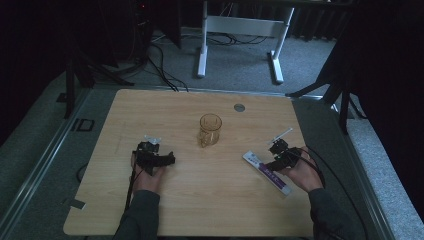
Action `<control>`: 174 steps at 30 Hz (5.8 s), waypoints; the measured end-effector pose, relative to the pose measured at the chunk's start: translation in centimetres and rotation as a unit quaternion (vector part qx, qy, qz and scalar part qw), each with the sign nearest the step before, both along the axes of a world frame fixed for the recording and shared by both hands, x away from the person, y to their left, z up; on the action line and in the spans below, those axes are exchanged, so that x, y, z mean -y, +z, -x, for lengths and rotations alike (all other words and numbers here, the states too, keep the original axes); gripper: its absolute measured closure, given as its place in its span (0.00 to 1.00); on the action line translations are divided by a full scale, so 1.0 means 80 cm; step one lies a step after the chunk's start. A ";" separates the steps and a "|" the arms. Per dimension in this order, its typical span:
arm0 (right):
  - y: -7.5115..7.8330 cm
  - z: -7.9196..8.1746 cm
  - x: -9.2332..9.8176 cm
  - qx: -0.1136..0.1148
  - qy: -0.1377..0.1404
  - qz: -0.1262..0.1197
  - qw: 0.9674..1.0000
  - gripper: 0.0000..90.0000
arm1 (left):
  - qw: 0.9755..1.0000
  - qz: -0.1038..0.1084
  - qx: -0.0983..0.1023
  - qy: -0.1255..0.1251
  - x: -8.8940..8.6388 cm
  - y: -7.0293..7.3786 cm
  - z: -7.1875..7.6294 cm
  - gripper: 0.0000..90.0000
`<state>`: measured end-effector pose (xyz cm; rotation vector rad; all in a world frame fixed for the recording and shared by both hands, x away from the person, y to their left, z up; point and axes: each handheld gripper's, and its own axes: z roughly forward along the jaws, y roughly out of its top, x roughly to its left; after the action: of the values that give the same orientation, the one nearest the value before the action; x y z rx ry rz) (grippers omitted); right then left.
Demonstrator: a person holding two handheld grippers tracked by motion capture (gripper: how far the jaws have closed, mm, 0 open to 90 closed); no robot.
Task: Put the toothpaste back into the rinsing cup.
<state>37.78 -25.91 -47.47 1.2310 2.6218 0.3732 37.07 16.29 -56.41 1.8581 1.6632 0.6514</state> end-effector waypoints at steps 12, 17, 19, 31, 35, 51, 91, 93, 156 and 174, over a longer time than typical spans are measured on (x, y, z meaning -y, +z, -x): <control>-0.002 -0.003 -0.010 -0.022 0.013 0.007 1.000 0.60 | 1.000 0.000 0.000 0.000 0.000 0.000 0.000 0.03; -0.004 -0.004 -0.014 -0.030 0.016 0.013 0.999 0.60 | 1.000 0.000 0.000 0.000 0.000 0.000 0.000 0.03; -0.005 -0.005 -0.015 -0.033 0.016 0.015 0.999 0.60 | 1.000 0.000 0.000 0.000 0.000 0.000 0.000 0.03; -0.014 -0.008 -0.021 -0.049 0.022 0.023 0.998 0.60 | 1.000 0.000 0.000 0.000 0.000 0.000 0.000 0.03; -0.017 -0.009 -0.021 -0.054 0.020 0.027 0.998 0.60 | 1.000 0.000 0.000 0.000 0.000 0.000 0.000 0.03; -0.031 -0.014 -0.021 -0.078 0.020 0.039 0.996 0.62 | 1.000 -0.001 0.000 0.000 0.000 0.000 0.000 0.03; -0.052 -0.031 -0.034 -0.141 0.025 0.080 0.986 0.67 | 1.000 0.000 0.000 0.000 0.000 0.000 0.000 0.03; -0.052 -0.033 -0.033 -0.145 0.024 0.078 0.986 0.67 | 1.000 0.000 0.000 0.000 0.000 0.000 0.000 0.03; 0.019 -0.058 -0.028 -0.070 -0.008 0.053 0.996 0.79 | 1.000 -0.001 -0.001 -0.001 0.000 0.000 0.000 0.03; 0.049 -0.067 -0.020 -0.026 -0.030 0.025 0.999 0.79 | 1.000 -0.001 -0.001 -0.001 0.000 0.000 0.000 0.03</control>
<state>43.17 -24.34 -43.54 1.3179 2.6130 0.2652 37.09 16.28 -56.40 1.8621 1.6624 0.6499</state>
